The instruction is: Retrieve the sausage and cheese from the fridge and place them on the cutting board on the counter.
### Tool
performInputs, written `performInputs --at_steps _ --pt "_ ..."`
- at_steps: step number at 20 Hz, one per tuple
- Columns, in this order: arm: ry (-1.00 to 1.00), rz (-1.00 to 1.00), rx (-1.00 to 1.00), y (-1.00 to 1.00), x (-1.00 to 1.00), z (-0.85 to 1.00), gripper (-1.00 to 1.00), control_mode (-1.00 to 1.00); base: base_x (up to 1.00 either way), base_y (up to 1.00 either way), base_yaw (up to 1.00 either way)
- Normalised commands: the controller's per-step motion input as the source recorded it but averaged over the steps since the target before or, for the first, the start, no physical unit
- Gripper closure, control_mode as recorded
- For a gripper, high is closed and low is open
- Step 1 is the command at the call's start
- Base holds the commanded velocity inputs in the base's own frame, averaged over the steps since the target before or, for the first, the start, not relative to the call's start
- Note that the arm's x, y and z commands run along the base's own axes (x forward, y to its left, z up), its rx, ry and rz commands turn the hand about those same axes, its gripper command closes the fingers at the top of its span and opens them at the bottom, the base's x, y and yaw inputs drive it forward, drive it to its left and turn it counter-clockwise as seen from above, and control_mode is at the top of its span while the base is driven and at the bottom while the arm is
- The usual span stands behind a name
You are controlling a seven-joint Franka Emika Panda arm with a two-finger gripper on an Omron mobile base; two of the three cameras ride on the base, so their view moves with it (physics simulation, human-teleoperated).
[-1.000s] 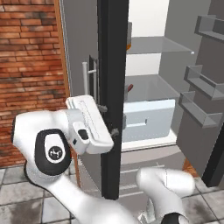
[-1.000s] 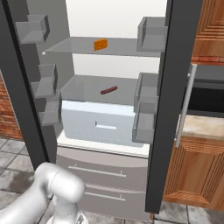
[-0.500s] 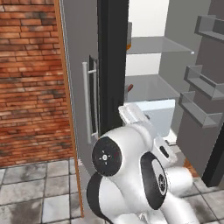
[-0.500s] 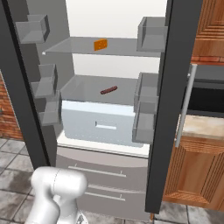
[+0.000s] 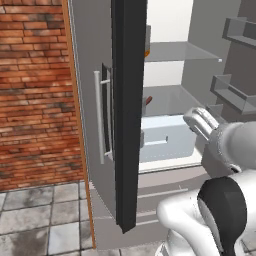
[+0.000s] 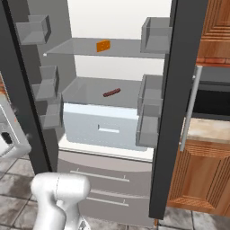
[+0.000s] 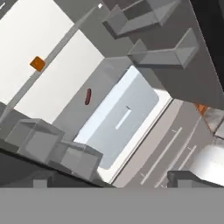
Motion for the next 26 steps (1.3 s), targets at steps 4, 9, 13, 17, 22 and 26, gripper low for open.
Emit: performInputs --at_steps 4,9,13,17,22,26 --pt "0.09 0.46 0.3 -0.36 1.0 -0.08 -1.0 -1.0 0.0 0.0 0.0" --pt "-0.02 0.31 0.09 0.06 1.0 -0.53 -1.0 -1.0 0.0 0.0 0.0" --pt "0.0 0.16 0.02 0.16 0.95 -0.57 -1.0 -1.0 0.0 0.0 0.0" --pt "0.07 0.07 0.05 0.0 0.79 -0.07 -1.0 -1.0 0.0 0.0 0.0" --pt "0.07 0.05 0.08 0.0 0.62 0.0 -1.0 -1.0 0.0 0.0 0.0" --pt "0.02 0.03 0.07 0.0 0.63 -0.01 -1.0 -1.0 0.0 0.0 0.0"
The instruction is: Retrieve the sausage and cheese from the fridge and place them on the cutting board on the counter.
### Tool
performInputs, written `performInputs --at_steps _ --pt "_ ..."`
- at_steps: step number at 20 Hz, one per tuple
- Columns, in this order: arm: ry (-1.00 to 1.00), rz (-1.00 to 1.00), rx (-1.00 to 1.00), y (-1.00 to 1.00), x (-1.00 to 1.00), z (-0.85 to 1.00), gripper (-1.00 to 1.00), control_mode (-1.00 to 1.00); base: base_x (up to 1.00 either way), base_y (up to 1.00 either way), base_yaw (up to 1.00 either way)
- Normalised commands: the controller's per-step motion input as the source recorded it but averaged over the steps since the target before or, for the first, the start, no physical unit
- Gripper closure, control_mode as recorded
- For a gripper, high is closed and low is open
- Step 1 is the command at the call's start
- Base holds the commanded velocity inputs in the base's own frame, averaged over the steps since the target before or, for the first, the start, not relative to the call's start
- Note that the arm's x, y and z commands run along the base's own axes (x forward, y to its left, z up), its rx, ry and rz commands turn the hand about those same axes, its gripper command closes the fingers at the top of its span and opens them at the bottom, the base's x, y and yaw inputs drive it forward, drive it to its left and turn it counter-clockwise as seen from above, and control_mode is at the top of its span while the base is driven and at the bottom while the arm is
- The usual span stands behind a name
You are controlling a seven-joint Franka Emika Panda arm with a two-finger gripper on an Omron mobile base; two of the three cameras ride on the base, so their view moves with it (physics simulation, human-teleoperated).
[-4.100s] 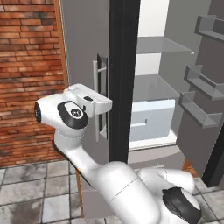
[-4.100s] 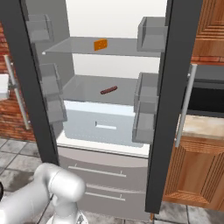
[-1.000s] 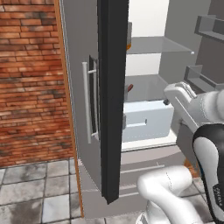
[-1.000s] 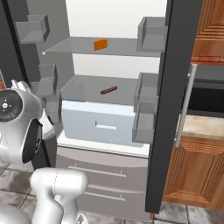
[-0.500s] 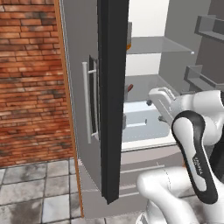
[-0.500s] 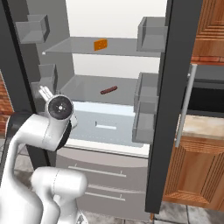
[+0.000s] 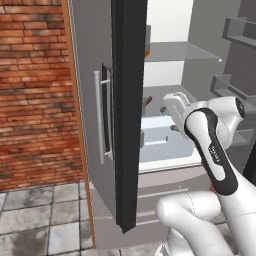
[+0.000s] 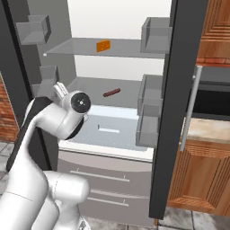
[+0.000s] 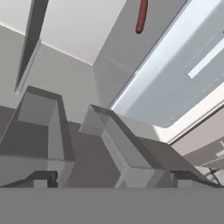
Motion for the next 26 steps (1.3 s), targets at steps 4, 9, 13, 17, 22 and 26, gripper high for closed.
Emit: performInputs --at_steps 4,9,13,17,22,26 --pt "0.0 0.03 0.06 0.01 0.58 -0.06 -1.0 -1.0 0.0 0.0 0.0" --pt "-0.07 0.06 0.05 0.2 0.41 -0.13 -1.0 -1.0 0.0 0.0 0.0" --pt "-0.08 0.08 0.07 0.34 0.22 -0.01 -1.0 -1.0 0.0 0.0 0.0" --pt "-0.05 0.12 0.05 0.43 0.17 0.0 -1.0 -1.0 0.0 0.0 0.0" --pt "-0.02 0.17 0.07 0.31 0.11 0.0 -1.0 -1.0 0.0 0.0 0.0" --pt "-0.01 0.23 0.05 0.26 -0.03 -0.01 -1.0 -1.0 0.0 0.0 0.0"
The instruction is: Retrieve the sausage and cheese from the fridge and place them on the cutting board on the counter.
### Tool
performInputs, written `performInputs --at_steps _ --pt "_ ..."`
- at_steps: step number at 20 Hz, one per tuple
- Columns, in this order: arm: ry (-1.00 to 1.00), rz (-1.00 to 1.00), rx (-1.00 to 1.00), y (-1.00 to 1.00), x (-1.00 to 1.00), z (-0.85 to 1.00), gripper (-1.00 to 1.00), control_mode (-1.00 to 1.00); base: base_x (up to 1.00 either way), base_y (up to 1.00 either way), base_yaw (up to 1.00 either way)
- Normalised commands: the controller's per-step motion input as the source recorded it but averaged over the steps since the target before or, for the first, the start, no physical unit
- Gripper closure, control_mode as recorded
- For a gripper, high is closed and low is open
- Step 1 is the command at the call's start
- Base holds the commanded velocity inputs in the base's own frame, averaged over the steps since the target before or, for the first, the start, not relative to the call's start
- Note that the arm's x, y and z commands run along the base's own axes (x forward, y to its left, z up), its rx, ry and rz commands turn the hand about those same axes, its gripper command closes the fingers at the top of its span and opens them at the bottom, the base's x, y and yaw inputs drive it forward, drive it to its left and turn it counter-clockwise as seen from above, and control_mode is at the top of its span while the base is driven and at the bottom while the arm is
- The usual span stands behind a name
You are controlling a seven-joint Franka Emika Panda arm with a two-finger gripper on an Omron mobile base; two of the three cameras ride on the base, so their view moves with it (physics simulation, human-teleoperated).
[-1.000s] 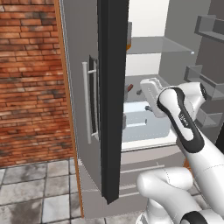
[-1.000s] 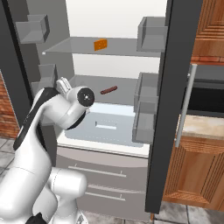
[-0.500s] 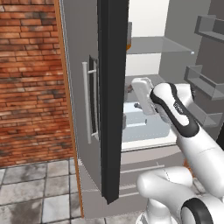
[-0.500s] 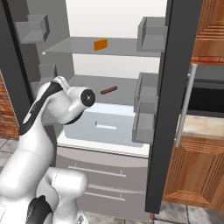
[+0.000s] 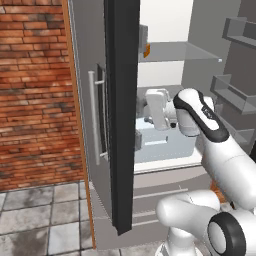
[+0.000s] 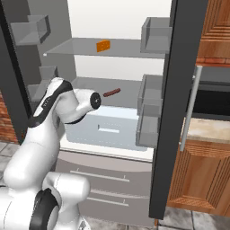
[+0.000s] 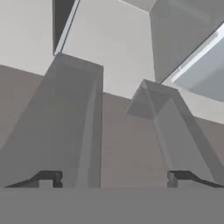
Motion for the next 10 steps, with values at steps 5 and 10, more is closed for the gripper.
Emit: performInputs --at_steps 5,10 --pt "-0.06 0.27 0.0 0.68 -0.5 -0.06 -1.0 -1.0 0.0 0.0 0.0" --pt "-0.13 0.16 0.0 0.96 -0.72 -0.06 -1.0 -1.0 0.0 0.0 0.0"
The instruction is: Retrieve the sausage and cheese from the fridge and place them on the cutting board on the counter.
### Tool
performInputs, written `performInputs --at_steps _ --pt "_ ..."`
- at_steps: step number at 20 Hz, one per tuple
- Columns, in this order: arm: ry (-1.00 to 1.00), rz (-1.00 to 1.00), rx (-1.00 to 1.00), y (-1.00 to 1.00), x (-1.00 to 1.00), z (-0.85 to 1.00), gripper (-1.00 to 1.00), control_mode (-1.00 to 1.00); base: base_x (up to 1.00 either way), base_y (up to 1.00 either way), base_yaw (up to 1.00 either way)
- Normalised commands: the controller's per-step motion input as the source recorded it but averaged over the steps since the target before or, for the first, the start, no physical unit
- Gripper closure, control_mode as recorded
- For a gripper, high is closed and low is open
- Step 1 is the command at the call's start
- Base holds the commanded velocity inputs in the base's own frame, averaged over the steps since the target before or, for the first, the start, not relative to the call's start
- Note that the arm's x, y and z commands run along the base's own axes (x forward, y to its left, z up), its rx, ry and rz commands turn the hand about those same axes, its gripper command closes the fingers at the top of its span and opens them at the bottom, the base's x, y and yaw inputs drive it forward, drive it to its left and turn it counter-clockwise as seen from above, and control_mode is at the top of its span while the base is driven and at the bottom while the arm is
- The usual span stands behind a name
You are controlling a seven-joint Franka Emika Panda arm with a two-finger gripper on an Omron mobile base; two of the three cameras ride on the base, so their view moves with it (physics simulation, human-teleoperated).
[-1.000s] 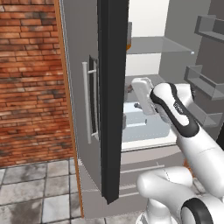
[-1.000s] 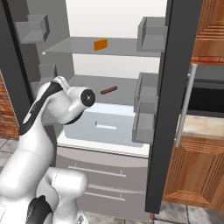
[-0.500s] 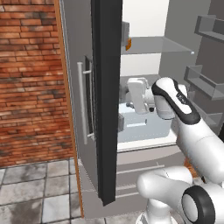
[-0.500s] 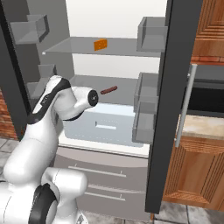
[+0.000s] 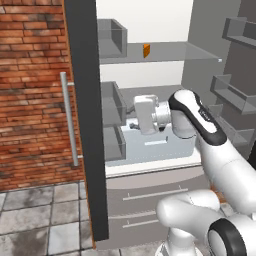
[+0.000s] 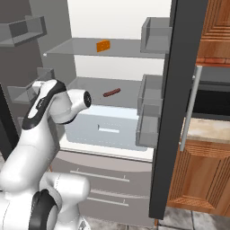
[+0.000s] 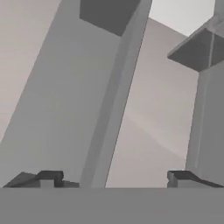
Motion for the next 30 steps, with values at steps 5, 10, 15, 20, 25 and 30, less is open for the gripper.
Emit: performInputs --at_steps 5,10,15,20,25,30 --pt "-0.1 -0.03 -0.02 0.45 -0.39 0.06 -1.0 -1.0 0.0 0.0 0.0" --pt "0.06 -0.17 -0.16 -0.73 -0.19 0.05 -1.0 -1.0 0.0 0.0 0.0" --pt "0.0 -0.16 -0.43 -1.0 -0.01 0.0 -1.0 -1.0 0.0 0.0 0.0" --pt "-0.23 -0.01 -0.46 -0.44 0.13 -0.48 -1.0 -1.0 0.0 0.0 0.0" --pt "-0.12 -0.03 -0.51 -0.59 0.03 -0.35 -1.0 -1.0 0.0 0.0 0.0" --pt "-0.07 -0.01 -0.5 -0.47 -0.17 0.11 -1.0 -1.0 0.0 0.0 0.0"
